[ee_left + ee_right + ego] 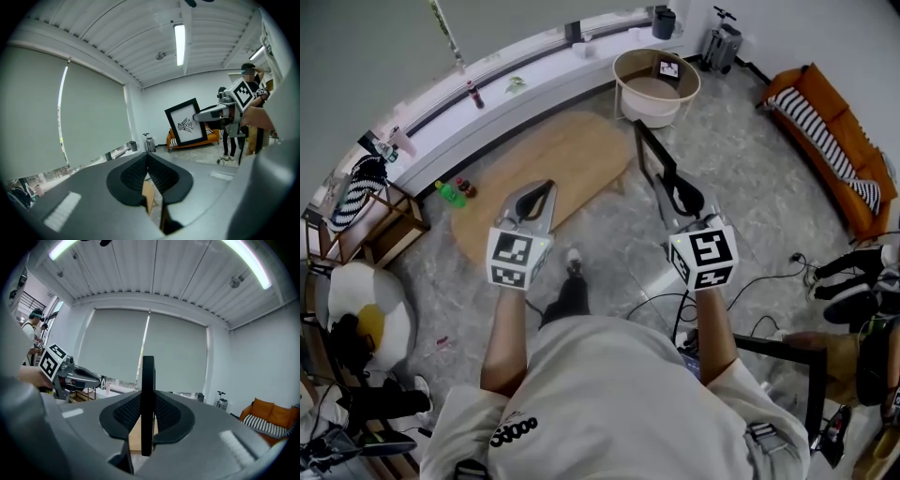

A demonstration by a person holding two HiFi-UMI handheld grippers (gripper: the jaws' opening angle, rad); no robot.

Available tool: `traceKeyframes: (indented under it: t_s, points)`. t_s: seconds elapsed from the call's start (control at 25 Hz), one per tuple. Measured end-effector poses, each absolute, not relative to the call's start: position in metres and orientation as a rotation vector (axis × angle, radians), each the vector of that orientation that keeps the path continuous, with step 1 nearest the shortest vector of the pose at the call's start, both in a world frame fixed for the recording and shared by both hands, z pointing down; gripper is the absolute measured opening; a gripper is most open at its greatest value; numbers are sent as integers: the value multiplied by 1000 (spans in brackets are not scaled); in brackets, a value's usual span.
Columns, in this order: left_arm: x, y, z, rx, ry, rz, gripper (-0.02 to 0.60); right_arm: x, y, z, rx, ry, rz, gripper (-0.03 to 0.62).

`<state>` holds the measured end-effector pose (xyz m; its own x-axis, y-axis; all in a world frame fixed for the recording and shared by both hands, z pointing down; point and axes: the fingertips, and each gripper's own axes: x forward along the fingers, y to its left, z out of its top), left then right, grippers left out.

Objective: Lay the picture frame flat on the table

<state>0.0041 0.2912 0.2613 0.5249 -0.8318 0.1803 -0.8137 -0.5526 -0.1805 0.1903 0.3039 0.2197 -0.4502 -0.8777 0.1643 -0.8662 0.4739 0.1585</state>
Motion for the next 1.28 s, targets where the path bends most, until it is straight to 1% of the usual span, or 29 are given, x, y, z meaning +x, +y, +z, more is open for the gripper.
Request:
traceKeyframes:
  t_s: [0.32, 0.8, 1.28]
  points:
    - [-6, 225, 265, -2669, 1440, -369, 9, 186, 245, 222, 1522, -2481, -88, 71]
    - [-49, 111, 264, -2679, 1464, -384, 9, 140, 138, 220, 1490, -2481, -55, 71]
    - [-81, 26, 272, -2708, 1464, -394, 9, 103, 57, 229, 1457, -2481, 3, 71]
